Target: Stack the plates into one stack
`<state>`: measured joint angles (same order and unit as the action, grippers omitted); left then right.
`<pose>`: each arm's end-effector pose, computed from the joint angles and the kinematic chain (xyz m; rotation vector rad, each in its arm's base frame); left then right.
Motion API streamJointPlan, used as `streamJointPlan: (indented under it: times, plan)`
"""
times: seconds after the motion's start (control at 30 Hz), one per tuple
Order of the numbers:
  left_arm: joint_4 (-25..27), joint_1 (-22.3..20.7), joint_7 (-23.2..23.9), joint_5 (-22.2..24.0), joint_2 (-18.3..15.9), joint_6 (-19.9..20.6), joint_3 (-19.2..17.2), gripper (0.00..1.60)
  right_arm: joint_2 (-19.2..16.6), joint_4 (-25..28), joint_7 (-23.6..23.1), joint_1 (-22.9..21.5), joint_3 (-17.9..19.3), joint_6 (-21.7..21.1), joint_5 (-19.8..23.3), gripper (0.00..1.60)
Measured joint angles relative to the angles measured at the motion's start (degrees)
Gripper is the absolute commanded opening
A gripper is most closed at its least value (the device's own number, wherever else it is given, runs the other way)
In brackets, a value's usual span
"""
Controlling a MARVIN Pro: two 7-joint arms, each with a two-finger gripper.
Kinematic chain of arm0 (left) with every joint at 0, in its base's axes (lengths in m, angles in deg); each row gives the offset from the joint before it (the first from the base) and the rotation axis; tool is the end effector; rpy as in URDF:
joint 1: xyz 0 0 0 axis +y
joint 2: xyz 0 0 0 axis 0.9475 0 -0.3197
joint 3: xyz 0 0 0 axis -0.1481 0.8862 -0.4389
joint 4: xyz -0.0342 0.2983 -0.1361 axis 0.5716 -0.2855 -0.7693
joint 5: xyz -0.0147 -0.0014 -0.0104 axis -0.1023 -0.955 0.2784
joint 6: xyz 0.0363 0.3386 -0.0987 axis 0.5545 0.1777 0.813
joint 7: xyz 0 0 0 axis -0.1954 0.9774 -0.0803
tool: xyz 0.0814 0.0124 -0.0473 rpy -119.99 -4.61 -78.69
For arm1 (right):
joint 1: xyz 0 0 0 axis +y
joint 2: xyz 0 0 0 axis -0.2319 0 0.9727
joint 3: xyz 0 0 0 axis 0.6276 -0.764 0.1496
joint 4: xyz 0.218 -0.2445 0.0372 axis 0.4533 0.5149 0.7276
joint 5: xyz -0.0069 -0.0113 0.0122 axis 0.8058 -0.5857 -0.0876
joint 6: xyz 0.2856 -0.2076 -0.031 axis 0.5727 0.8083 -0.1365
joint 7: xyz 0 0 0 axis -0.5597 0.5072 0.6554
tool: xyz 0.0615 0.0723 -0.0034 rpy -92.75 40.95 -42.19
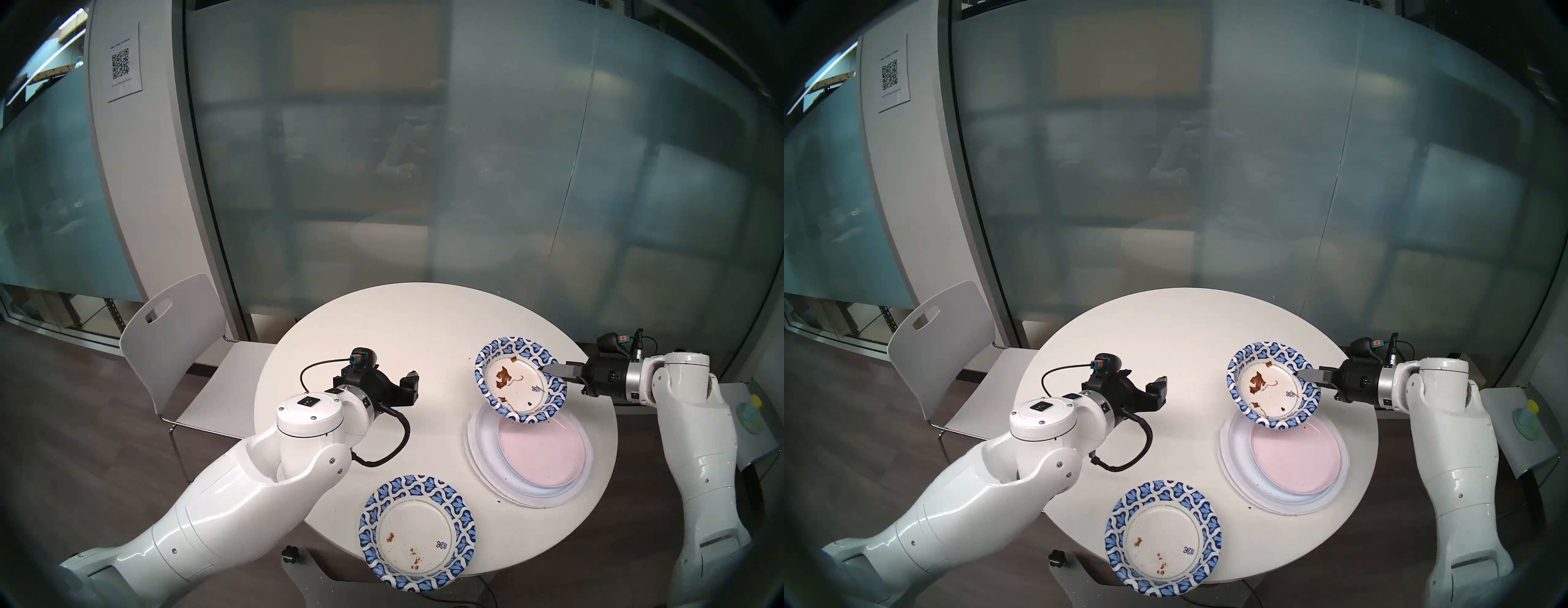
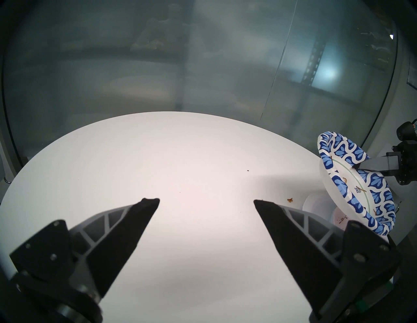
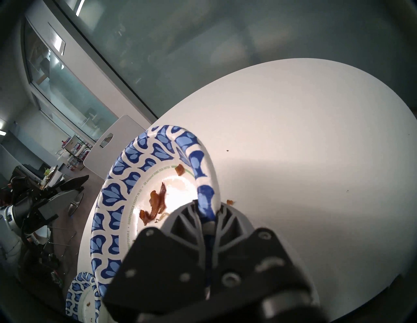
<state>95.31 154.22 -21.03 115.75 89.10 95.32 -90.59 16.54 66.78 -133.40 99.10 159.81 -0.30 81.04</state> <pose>0.3919 -0.1263 -0.2839 2.3350 -0.2876 1.4993 0.4346 -0.2367 -0.2674 -2.2765 -0.1519 -1.0574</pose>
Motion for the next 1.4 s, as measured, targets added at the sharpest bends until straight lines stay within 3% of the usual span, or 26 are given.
streamJointPlan:
  times: [0.67, 1.07, 1.4]
  plan:
    - [1.6, 1.3, 1.1, 0.3, -2.2, 0.0, -0.1, 1.60, 4.5, 14.6, 1.8, 15.8, 9.6, -1.2, 0.1, 0.00]
    - [3.1, 3.1, 1.7, 0.4, -3.9, 0.0, -0.5, 1.60, 10.9, 20.5, 1.9, 24.2, 17.2, -1.2, -1.0, 0.00]
    - [4.6, 4.6, 2.2, 0.8, -5.4, -0.2, -1.2, 1.60, 18.5, 28.4, 1.9, 32.2, 23.5, -1.1, -4.0, 0.00]
